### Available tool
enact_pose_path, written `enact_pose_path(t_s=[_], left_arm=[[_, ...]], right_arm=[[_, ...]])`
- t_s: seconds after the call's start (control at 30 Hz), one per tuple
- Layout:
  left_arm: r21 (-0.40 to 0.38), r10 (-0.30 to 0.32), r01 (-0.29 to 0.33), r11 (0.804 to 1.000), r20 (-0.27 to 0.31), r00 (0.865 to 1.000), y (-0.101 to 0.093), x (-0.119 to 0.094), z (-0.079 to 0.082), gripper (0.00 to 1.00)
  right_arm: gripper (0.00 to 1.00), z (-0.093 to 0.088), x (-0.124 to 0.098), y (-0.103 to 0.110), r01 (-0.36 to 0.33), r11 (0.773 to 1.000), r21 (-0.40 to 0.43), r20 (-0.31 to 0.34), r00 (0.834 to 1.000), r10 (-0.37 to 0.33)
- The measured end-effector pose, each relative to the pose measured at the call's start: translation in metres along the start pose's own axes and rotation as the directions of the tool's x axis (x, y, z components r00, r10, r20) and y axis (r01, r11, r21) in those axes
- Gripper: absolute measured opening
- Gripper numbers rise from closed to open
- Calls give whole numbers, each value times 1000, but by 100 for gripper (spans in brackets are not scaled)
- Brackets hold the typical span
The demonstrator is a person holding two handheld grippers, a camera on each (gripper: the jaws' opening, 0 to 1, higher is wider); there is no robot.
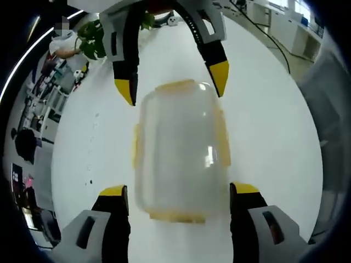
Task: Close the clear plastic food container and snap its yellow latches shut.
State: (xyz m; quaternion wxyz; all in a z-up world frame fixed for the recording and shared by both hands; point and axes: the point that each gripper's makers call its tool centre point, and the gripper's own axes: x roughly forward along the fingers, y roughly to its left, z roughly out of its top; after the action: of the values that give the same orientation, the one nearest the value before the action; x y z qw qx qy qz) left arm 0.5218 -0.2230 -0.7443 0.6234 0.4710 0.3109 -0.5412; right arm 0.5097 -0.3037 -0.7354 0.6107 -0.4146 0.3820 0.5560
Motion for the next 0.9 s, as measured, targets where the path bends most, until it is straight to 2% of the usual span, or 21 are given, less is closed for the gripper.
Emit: enact_pose_path(t_s=[0.1, 0.17, 0.23, 0.37, 0.43, 0.9], left_arm=[[-16, -18, 18, 1000, -18, 1000, -3, 6, -5, 73], [-15, -40, 40, 999, -32, 999, -7, 9, -9, 77], [-18, -38, 37, 999, -38, 999, -6, 11, -12, 80], [-21, -36, 35, 999, -44, 998, -4, 11, -16, 76], [-24, -37, 36, 999, -40, 999, -3, 11, -16, 76], [-11, -39, 38, 999, -45, 998, -10, 9, -20, 76]], right_arm=[[71, -2, 5, 2, -3, 1000, -12, -13, 1000, 3], [74, -2, 7, 0, 7, 1000, -17, -11, 1000, -7], [73, -3, 8, -2, 14, 1000, -17, -14, 1000, -15], [73, -4, 10, -2, 8, 1000, -5, -12, 1000, -8], [70, -5, 11, -1, 5, 1000, -6, -12, 1000, -5], [70, 1, 16, 9, -8, 1000, -6, -40, 999, 8]])
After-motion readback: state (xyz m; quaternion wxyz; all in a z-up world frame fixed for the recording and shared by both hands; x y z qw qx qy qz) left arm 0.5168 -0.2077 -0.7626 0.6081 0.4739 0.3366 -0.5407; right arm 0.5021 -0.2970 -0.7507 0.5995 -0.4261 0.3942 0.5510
